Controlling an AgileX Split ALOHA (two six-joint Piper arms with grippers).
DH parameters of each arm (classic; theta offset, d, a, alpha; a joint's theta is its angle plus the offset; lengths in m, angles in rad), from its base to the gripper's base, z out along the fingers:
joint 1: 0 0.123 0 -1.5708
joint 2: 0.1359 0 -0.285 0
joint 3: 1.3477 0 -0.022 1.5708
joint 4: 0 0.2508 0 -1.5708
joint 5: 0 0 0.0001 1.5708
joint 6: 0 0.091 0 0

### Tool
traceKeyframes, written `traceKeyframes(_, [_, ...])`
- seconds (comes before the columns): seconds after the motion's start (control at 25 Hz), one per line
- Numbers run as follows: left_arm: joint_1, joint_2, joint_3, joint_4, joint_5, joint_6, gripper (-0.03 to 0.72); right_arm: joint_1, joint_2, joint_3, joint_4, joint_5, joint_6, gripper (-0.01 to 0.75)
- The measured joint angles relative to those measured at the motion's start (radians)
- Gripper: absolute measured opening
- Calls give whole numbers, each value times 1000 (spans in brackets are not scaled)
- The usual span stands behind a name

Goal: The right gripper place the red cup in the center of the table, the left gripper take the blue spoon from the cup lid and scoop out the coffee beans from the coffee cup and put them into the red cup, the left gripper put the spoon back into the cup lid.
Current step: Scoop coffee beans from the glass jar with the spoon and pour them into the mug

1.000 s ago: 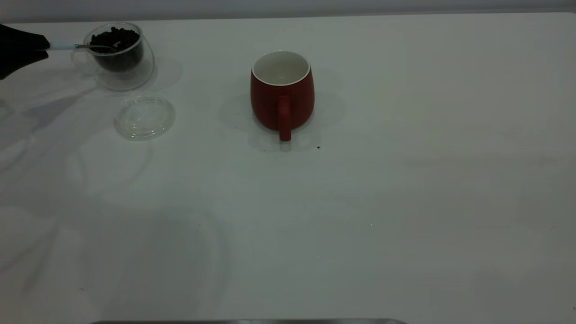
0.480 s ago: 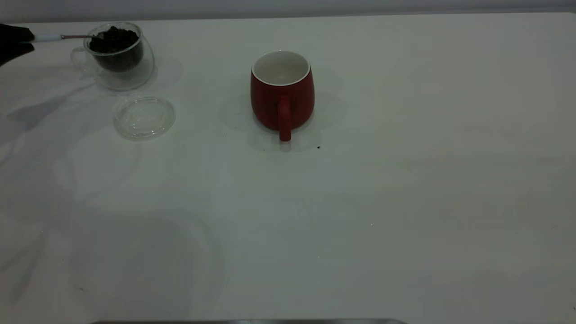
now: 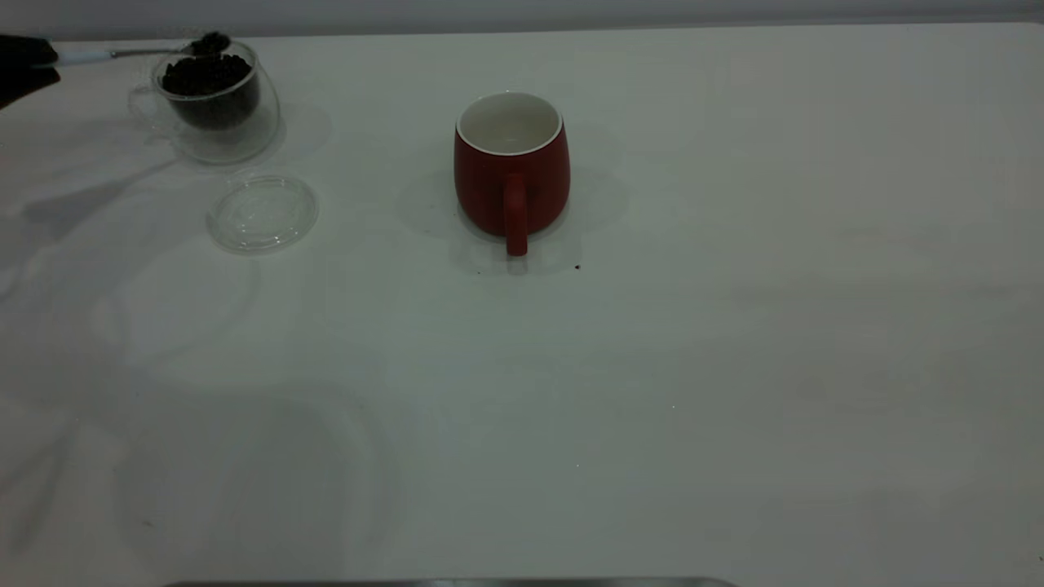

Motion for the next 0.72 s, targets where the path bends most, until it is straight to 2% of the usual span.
traceKeyframes(0.16, [0, 0, 0, 17, 45, -2, 126, 0, 0, 0, 0, 0, 0, 438])
traceKeyframes(0.4, [0, -1, 0, 121, 53, -21, 126, 0, 0, 0, 0, 0, 0, 438])
traceKeyframes(0.72, [0, -9, 0, 174, 78, -29, 126, 0, 0, 0, 0, 0, 0, 438])
